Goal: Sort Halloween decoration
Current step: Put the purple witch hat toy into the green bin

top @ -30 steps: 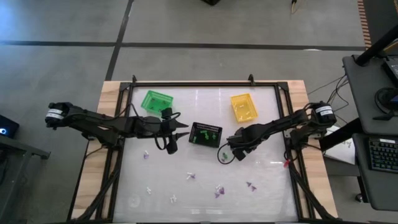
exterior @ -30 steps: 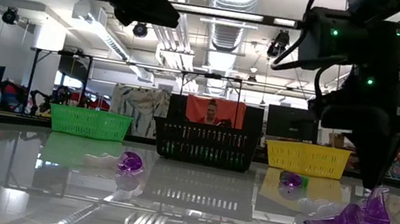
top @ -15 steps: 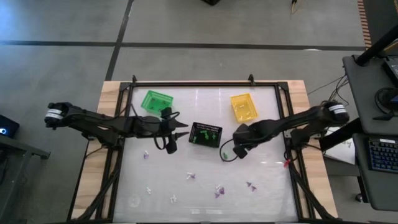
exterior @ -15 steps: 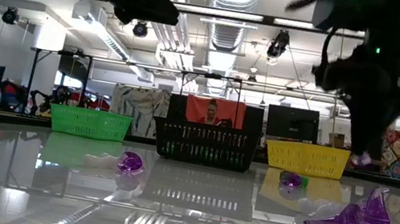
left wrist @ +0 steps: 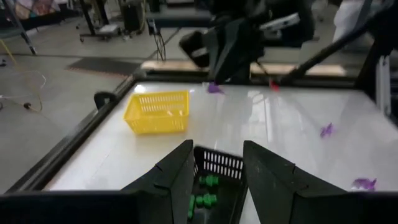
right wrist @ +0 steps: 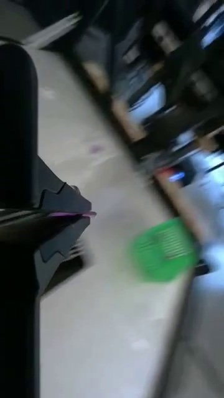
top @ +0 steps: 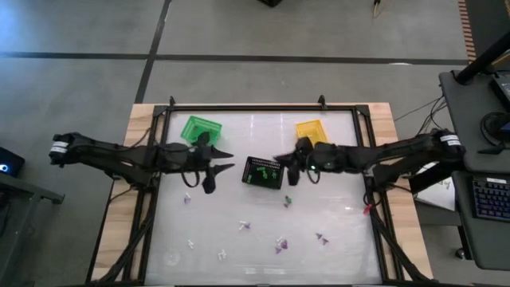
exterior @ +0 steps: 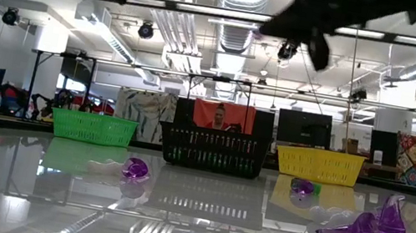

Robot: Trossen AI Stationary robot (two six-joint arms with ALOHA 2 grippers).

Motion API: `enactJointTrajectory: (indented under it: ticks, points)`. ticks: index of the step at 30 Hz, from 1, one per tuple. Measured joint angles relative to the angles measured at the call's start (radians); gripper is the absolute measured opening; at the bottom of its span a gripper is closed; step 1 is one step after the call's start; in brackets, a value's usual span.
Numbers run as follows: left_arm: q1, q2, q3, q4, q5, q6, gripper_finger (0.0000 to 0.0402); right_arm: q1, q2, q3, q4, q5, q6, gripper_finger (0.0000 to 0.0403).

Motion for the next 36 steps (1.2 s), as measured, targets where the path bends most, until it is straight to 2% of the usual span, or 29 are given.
enactJointTrajectory:
  ticks: [4, 10, 15, 22, 36]
  points:
    - [0.0, -0.093, 0.0, -0.002, 0.0, -0.004, 0.0123, -0.056, 0.097, 0.018, 0.231, -0.001, -0.124, 0.0008]
    - [0.0, -0.231, 0.0, -0.005, 0.0, 0.006, 0.0123, -0.151, 0.264, 0.105, 0.404, -0.003, -0.233, 0.0008]
    - [0.0, -0.314, 0.0, -0.019, 0.002, 0.017, 0.0123, -0.208, 0.415, 0.255, 0.419, -0.056, -0.29, 0.0009]
    - [-0.002, -0.383, 0.0, -0.071, 0.003, 0.026, 0.0123, -0.244, 0.63, 0.477, 0.406, -0.079, -0.373, 0.0009]
    - [-0.001, -0.433, 0.0, -0.106, 0.003, 0.06, 0.0123, -0.272, 0.968, 0.82, 0.405, -0.107, -0.397, 0.0009]
